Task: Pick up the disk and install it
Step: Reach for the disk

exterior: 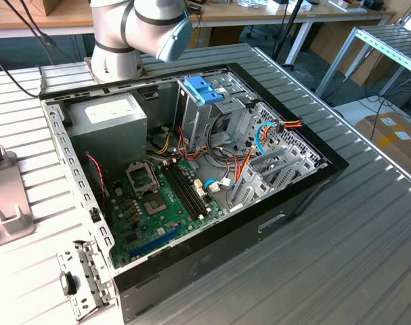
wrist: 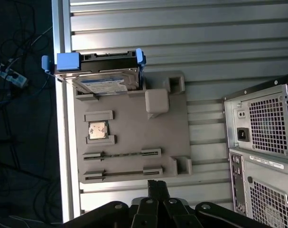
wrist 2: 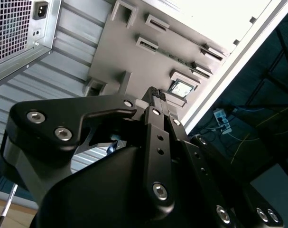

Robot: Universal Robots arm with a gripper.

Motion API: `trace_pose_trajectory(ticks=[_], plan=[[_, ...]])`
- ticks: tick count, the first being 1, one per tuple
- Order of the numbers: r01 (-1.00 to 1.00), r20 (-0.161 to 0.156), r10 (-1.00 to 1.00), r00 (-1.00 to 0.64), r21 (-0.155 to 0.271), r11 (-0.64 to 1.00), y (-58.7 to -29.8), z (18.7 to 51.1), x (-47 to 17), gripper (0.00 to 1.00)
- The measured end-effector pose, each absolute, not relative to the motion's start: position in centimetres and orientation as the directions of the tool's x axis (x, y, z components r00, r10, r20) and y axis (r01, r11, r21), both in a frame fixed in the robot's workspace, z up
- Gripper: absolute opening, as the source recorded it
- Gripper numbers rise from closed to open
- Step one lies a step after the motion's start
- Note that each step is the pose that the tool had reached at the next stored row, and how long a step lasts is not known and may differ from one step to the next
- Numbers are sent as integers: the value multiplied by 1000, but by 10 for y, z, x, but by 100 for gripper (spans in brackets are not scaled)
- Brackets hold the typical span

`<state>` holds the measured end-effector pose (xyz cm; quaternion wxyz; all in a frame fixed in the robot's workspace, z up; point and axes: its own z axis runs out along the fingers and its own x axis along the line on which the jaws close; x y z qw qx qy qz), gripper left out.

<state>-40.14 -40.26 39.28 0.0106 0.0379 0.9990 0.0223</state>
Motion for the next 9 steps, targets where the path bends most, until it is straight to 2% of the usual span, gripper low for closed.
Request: trace_pose_trajectory(ticks=[9], plan=[[75,-19,76,-997,45,996,-403,393,-409,11]])
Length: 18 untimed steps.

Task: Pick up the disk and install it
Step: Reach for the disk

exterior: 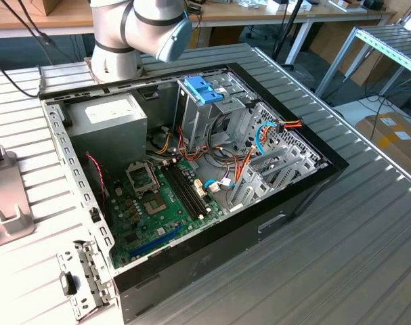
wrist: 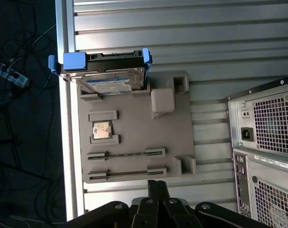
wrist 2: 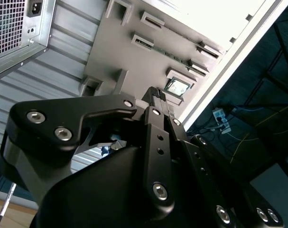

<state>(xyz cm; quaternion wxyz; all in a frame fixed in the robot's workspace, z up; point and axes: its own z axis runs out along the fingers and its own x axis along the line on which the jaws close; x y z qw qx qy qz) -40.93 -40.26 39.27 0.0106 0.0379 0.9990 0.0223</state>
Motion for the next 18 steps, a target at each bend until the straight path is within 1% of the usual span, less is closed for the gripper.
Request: trace_pose_trajectory(ticks=[18], plan=[[75,-19,76,-997,45,996,-403,393,-432,11]])
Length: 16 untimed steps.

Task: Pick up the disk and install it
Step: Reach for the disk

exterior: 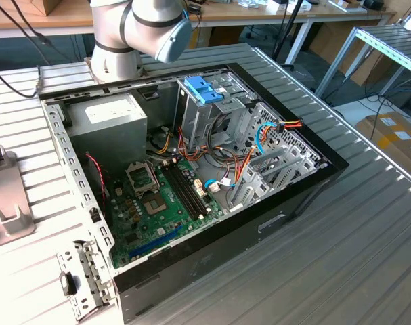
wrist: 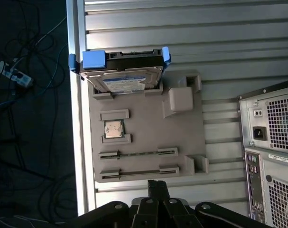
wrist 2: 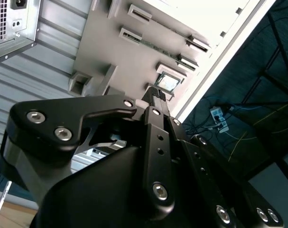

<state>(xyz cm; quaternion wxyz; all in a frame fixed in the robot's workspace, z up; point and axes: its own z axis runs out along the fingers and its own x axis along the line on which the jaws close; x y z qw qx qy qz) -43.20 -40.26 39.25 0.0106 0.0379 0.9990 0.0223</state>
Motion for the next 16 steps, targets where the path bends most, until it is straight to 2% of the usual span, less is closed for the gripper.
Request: trace_pose_trajectory(ticks=[16], plan=[[75,-19,76,-997,45,996,-403,392,-452,11]])
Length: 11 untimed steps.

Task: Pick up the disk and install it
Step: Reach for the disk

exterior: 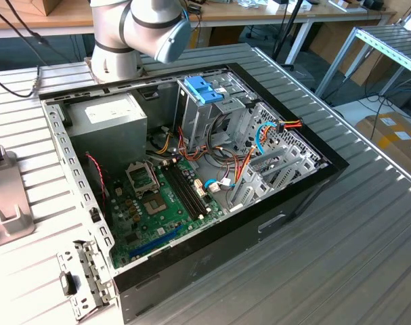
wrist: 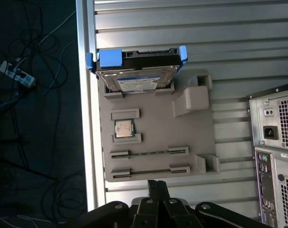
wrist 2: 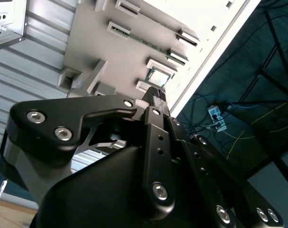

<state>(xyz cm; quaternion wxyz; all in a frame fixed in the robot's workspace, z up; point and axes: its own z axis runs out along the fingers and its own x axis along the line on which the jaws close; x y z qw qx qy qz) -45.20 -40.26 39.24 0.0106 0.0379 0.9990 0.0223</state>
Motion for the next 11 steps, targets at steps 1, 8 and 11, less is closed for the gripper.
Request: trace_pose_trajectory(ticks=[1,8,11], plan=[[75,-20,76,-997,45,996,-403,392,-455,11],[75,-19,76,-997,45,996,-403,392,-465,11],[75,-19,76,-997,45,996,-403,392,-468,11]])
